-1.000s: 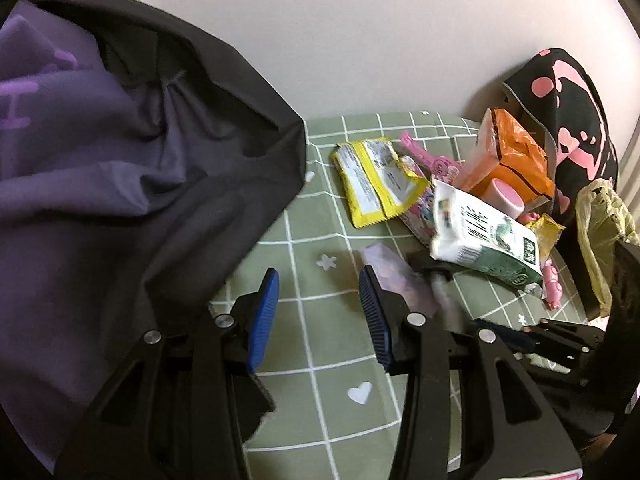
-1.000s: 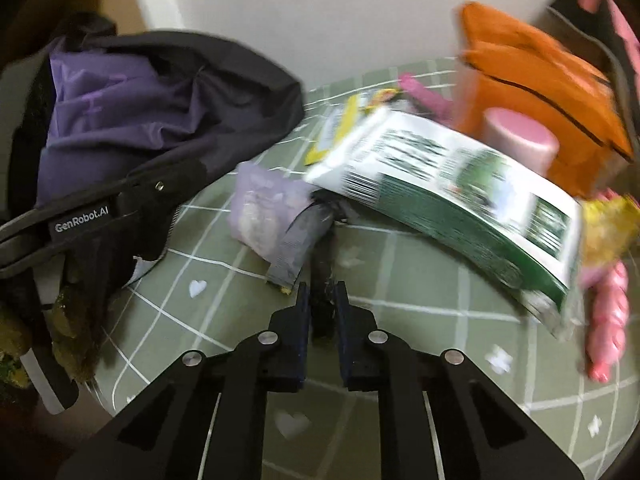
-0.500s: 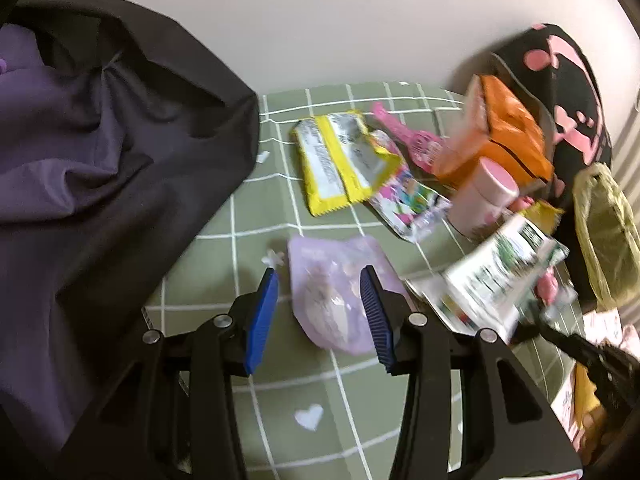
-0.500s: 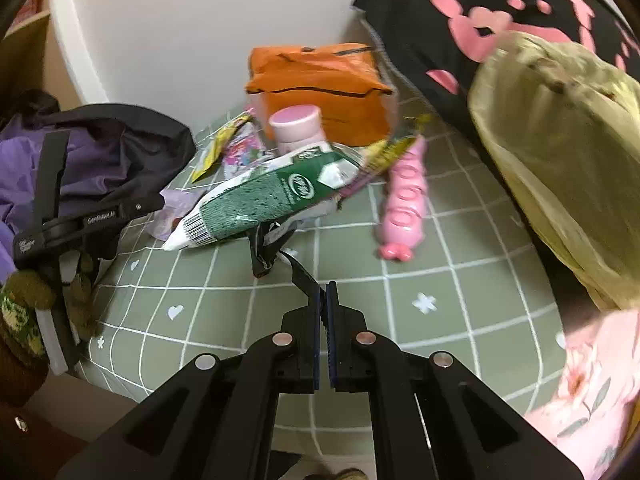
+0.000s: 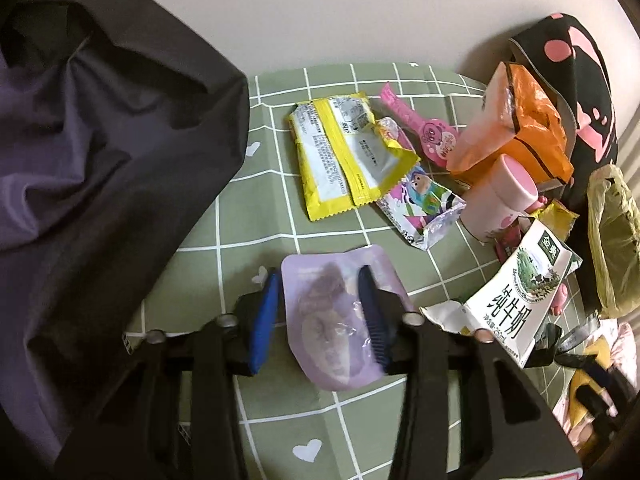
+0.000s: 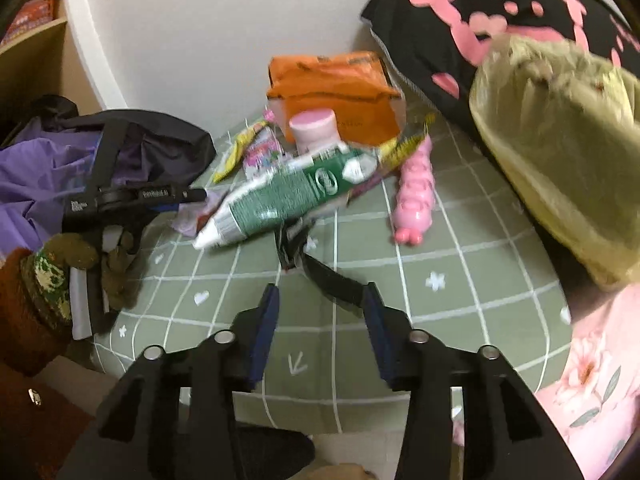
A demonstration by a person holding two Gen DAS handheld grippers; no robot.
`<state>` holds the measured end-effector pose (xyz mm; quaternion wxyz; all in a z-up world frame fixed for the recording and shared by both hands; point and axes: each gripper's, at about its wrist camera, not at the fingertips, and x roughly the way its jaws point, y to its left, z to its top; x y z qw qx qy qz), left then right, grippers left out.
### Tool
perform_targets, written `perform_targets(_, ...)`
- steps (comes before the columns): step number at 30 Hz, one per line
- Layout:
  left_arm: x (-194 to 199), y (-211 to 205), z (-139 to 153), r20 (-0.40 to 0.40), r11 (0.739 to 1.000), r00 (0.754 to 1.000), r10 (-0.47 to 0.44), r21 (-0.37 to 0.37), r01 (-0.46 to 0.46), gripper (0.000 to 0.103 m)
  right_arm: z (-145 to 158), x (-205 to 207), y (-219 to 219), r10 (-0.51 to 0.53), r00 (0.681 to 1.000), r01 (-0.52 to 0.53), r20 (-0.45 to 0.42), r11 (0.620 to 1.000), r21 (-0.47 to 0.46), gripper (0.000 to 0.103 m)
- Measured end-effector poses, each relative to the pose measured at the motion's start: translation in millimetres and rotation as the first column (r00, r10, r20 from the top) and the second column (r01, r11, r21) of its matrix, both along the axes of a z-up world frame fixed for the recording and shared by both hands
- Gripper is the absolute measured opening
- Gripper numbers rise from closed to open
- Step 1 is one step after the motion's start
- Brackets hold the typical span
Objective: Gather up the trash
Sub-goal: 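Grasp the lilac wrapper with the left tool while the right tool grasps black snack sticks, then close the right tool on the black snack sticks and lift them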
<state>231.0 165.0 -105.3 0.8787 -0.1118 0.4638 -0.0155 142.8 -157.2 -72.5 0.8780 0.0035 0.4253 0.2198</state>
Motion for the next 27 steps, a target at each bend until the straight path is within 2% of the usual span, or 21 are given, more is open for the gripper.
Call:
perform_targets(2,-1,-1,0,-0.003,1.0,1.0,-0.019,0.003,0.019,0.01,1,7,3,0.008,1.0,-0.008,0.0,1.0,0.003,0.041)
perform_targets(6,-7,-5,5,0.022,0.998,0.998,-0.061,-0.003,0.061,0.005,5,16,16,0.022,0.998,-0.02,0.051,0.999,-0.036,0.041)
perform_targets(8,-9,-5,8,0.031,0.998,0.997,-0.068,-0.009,0.068,0.004,13,16,22,0.023,0.994,-0.017,0.104,0.998,-0.056,0.041)
perform_targets(9,-9,-4,10,0.035,0.998,0.997,-0.066,-0.014,0.067,0.004,14,18,22,0.029,0.994,-0.025,0.103,0.999,-0.042,0.041)
perform_targets(12,-15,0,17,0.046,0.998,0.998,-0.052,-0.029,0.054,0.003,11,23,25,0.064,0.996,-0.063,0.064,0.998,-0.017,0.042)
perform_targets(17,-19,0,28,0.067,0.998,0.997,-0.048,-0.032,0.05,0.002,0,21,36,0.103,0.994,-0.102,0.032,0.994,-0.035,0.042)
perform_targets(22,-20,-2,33,0.078,0.999,0.996,-0.046,-0.022,0.048,0.001,-5,21,40,0.055,0.998,-0.053,0.025,0.994,-0.091,0.042)
perform_targets(27,-21,-6,32,0.073,0.998,0.996,-0.057,-0.021,0.058,0.001,-7,21,30,-0.005,1.0,0.005,0.002,0.997,-0.079,0.042)
